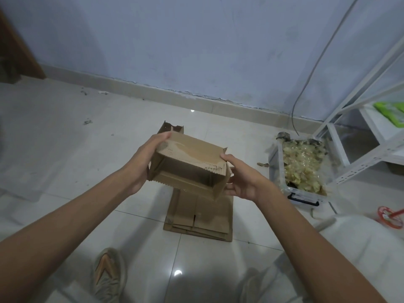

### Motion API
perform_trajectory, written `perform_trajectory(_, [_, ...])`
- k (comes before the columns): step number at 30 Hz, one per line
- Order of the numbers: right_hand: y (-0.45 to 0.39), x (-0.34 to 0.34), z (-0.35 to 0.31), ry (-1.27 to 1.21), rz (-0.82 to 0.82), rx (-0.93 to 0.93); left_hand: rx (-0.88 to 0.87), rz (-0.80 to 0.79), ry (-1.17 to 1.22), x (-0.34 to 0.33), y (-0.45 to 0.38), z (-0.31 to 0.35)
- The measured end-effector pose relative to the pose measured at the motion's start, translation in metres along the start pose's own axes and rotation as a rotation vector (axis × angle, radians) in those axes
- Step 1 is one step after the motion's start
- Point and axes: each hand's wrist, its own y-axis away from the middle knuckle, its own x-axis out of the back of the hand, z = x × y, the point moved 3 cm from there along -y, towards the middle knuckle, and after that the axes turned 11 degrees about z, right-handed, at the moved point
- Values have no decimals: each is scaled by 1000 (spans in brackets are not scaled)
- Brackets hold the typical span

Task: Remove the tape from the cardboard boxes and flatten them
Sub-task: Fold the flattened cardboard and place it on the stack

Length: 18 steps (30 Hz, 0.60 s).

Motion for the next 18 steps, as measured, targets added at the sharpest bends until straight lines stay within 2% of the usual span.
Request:
perform_trajectory(3, [-2,-4,0,-25,-56,23,146,-21,3,14,-9,-5])
perform_trajectory(5, [-2,-5,-1,-27,-65,98,291,-96,29,21,-12,-9])
perform_trajectory(7, [0,-1,-4,14,-62,175,327,-133,41,25,-13,-11])
perform_trajectory(9, [3,2,-9,98,5,268,167,-134,-112,23,-13,-9])
perform_trajectory(10, [5,4,-13,170,113,350,64,-112,-228,20,-10,-6])
perform_trajectory(12, [11,9,-24,412,423,666,-130,-77,-428,14,-6,-1])
perform_trajectory(13, [16,8,-29,559,514,863,-202,-92,-493,13,-5,-1])
perform_trajectory(14, [20,4,-32,655,521,1020,-250,-128,-534,11,-4,-1])
perform_trajectory(15, [22,2,-33,681,448,1079,-274,-170,-556,10,-4,-2])
perform_trajectory(18, [21,-8,-28,574,148,932,-285,-261,-562,10,-4,-3])
